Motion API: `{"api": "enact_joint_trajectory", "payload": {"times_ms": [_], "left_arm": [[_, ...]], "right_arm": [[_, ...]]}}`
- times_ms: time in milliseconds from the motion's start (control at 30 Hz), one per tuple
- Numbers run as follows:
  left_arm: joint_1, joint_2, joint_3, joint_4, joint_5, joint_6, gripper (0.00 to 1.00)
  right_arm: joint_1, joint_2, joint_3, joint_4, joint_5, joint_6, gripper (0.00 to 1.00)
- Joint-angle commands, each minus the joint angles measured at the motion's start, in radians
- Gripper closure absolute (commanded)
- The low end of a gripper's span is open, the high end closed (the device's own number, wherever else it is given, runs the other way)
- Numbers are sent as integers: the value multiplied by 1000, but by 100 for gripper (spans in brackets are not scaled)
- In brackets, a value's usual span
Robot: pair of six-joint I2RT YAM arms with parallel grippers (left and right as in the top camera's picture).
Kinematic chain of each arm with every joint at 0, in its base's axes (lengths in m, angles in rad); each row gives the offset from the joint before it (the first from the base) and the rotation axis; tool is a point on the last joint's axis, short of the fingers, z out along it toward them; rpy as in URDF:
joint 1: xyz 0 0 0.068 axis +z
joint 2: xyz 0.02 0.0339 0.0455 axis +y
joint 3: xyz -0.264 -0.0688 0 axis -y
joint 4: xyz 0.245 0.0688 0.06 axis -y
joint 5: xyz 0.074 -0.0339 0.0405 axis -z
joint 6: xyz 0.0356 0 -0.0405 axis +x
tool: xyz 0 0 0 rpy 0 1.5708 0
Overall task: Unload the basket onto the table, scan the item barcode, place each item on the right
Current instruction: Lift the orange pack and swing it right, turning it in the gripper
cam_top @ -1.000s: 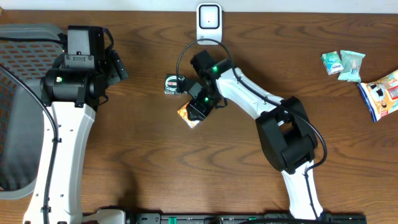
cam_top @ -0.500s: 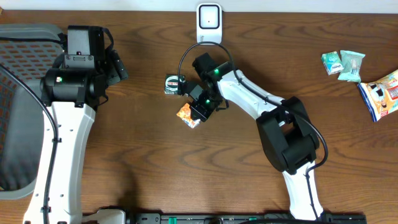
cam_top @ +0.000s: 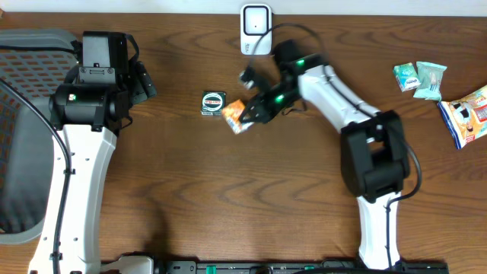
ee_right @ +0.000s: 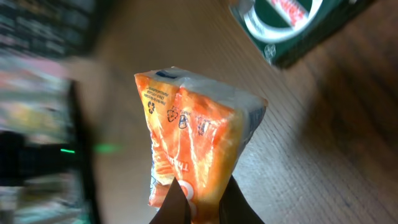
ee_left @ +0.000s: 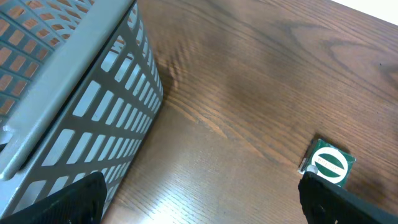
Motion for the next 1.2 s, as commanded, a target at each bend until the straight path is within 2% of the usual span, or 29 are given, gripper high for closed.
{"api": "enact_joint_trajectory", "payload": {"times_ms": [0, 100, 333, 833, 1167], "left_arm": [[3, 4, 3, -3, -13, 13, 2], [3, 4, 3, -4, -13, 13, 2], [3, 4, 3, -4, -13, 13, 2], [3, 4, 3, -4, -13, 13, 2], [3, 4, 3, -3, -13, 13, 2]], "right_arm": [[-90, -16, 17, 8, -389, 13, 99], [-153, -15, 17, 10, -499, 13, 99], [-274, -15, 17, 10, -620, 13, 99], [-417, -16, 17, -2, -620, 14, 99], [-438, -15, 17, -9, -620, 13, 99]]}}
